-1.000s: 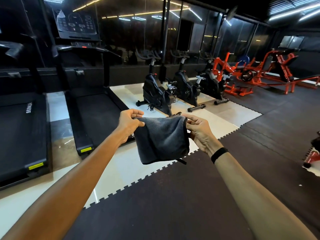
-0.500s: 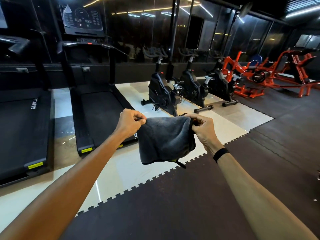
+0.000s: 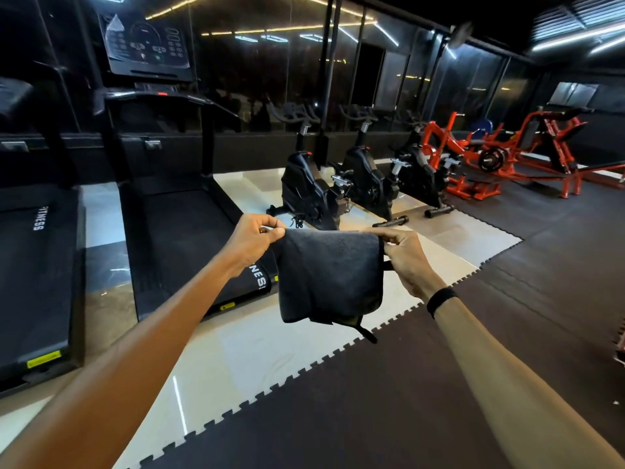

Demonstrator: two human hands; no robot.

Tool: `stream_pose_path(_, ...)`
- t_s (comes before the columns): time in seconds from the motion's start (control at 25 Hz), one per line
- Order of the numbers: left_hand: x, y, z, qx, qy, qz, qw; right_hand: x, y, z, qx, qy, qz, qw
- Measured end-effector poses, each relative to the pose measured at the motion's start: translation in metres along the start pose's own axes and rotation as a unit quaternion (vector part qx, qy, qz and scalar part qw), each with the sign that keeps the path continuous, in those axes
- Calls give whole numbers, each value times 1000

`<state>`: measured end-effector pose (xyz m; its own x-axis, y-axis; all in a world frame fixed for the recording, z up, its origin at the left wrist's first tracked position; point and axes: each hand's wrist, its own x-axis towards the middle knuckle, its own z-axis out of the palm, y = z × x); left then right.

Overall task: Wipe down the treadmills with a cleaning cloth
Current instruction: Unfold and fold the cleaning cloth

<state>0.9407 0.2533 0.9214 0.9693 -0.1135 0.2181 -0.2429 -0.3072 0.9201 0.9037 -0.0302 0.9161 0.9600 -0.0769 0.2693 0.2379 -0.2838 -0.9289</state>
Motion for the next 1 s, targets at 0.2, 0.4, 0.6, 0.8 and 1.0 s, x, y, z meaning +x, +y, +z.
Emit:
stream_pose_path(0.2, 10, -8, -11, -71, -22, -17, 997, 8, 10, 11, 38, 56, -22, 997)
stream_pose_path(0.4, 10, -6, -12, -125, -19, -33, 991, 18, 12, 8, 34, 8, -41, 999)
stream_pose_path(0.6, 18, 1, -6, -128, -30, -34, 991, 23, 2, -6, 43, -33, -48, 997)
stream_pose_path(0.8, 21, 15, 6, -124, -37, -24, 991, 21, -3, -20, 15, -23, -54, 998)
stream_pose_path(1.0, 24, 17, 15, -116, -22, -20, 993, 15, -6, -24, 71, 13, -33, 997)
